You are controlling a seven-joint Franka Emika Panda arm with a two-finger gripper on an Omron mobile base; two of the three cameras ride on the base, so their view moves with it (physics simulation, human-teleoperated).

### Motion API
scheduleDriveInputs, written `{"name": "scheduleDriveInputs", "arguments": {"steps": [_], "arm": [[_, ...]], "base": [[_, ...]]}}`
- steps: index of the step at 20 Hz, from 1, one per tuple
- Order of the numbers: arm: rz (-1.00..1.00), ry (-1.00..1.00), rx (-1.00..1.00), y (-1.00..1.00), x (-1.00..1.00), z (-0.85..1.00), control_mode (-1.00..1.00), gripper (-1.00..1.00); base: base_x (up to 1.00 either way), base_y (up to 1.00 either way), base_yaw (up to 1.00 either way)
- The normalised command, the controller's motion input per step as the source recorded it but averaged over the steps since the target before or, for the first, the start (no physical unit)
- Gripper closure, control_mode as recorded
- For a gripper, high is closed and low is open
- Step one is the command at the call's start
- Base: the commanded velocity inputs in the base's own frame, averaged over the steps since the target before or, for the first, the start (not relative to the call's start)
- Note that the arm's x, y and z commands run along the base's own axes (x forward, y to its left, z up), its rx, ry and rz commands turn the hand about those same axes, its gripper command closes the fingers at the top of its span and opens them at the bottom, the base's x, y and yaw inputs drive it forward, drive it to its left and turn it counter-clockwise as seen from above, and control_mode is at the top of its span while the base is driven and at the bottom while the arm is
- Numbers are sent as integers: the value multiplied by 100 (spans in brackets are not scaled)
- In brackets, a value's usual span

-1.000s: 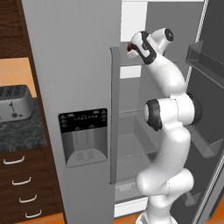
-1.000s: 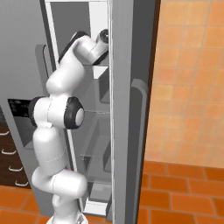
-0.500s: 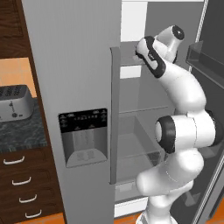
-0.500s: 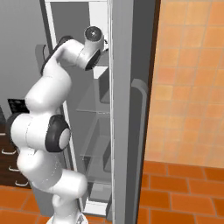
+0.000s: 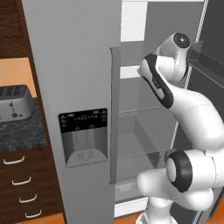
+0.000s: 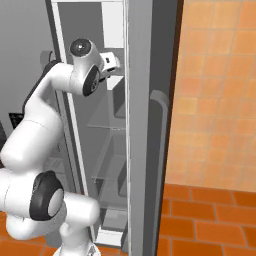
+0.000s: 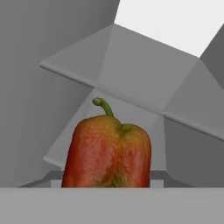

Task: Place one bell pepper and one steak in each tupperware on the nearby counter, to pack two identical lunches.

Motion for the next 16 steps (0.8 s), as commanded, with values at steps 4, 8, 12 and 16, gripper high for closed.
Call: {"name": "scheduleDriveInputs", "arguments": {"steps": [4,8,12,16], "arm": [[-3,3,-8,0,-100,-71,-100,100],[5,0,-4,7,-100,-81,-100,100],[8,0,-3,17,-75,-55,100,100],[0,0,0,0,0,0,100,100]], "base": [[0,0,0],[0,0,0],[-25,17,5],[-51,100,19]]}}
